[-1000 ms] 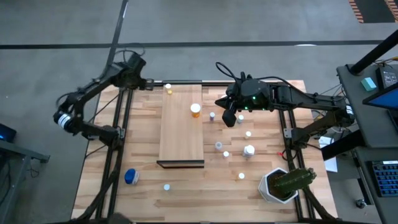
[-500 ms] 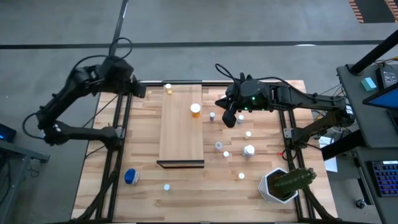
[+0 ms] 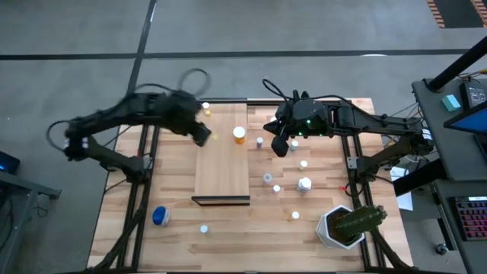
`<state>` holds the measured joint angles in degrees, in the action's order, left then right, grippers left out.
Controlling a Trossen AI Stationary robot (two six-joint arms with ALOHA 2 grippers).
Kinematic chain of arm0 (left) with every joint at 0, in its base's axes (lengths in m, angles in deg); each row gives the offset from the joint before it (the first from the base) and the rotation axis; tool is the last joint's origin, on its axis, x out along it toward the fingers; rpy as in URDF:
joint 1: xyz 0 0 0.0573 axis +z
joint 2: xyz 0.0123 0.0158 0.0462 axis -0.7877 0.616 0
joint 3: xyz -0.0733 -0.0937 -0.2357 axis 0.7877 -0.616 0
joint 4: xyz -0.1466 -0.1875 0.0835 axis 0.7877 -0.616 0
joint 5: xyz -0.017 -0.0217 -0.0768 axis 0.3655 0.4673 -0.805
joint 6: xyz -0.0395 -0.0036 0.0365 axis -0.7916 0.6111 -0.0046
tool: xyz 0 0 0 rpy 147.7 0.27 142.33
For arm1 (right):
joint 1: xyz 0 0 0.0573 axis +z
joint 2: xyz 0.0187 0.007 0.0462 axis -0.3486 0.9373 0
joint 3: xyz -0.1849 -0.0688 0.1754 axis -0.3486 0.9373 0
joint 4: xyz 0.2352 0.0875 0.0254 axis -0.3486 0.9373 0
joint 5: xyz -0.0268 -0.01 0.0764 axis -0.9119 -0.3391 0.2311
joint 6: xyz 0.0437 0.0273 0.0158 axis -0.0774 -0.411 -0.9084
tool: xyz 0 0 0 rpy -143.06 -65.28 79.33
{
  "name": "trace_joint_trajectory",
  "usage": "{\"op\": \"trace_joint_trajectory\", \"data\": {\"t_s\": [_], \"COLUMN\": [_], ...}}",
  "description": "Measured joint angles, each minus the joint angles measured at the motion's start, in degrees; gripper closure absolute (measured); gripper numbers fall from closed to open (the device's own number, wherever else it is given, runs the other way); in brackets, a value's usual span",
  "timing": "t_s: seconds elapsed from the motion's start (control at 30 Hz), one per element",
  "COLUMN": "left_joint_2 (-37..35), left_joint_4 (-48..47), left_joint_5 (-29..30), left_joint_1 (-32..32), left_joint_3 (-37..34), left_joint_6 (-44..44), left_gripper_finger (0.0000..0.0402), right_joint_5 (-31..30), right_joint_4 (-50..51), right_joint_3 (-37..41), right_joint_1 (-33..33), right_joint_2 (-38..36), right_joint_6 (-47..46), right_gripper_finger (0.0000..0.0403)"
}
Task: Pick and place medicine bottles onto shelf by color
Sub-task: Put the top left yellow tablet bottle on the shelf
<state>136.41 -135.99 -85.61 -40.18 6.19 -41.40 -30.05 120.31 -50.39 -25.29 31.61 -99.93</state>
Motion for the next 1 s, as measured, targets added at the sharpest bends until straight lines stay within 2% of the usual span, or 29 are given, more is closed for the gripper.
{"op": "trace_joint_trajectory", "data": {"t_s": [0.13, 0.3, 0.4, 0.77, 1.0], "left_joint_2": [7.2, 12.0, 13.2, 15.3, 15.0], "left_joint_4": [-7.0, -8.5, -10.0, -15.6, -15.0], "left_joint_5": [3.1, 6.3, 9.1, 11.0, 14.8], "left_joint_1": [0.6, 0.6, 0.6, -0.1, -0.2], "left_joint_3": [1.3, 3.0, 3.9, 3.5, 3.1], "left_joint_6": [3.5, 6.6, 7.2, 8.0, 9.2], "left_gripper_finger": [0.0291, 0.0291, 0.0291, 0.0291, 0.0291], "right_joint_5": [0.0, 0.0, 0.0, 0.0, 0.0], "right_joint_4": [0.0, 0.0, 0.0, 0.5, 0.5], "right_joint_3": [0.0, 0.0, 0.0, 0.0, 0.0], "right_joint_1": [0.0, 0.0, 0.0, 0.0, 0.0], "right_joint_2": [0.0, 0.0, 0.0, 0.0, 0.0], "right_joint_6": [0.0, 0.0, 0.0, -0.2, -0.2], "right_gripper_finger": [0.0392, 0.0392, 0.0392, 0.0392, 0.0392]}}
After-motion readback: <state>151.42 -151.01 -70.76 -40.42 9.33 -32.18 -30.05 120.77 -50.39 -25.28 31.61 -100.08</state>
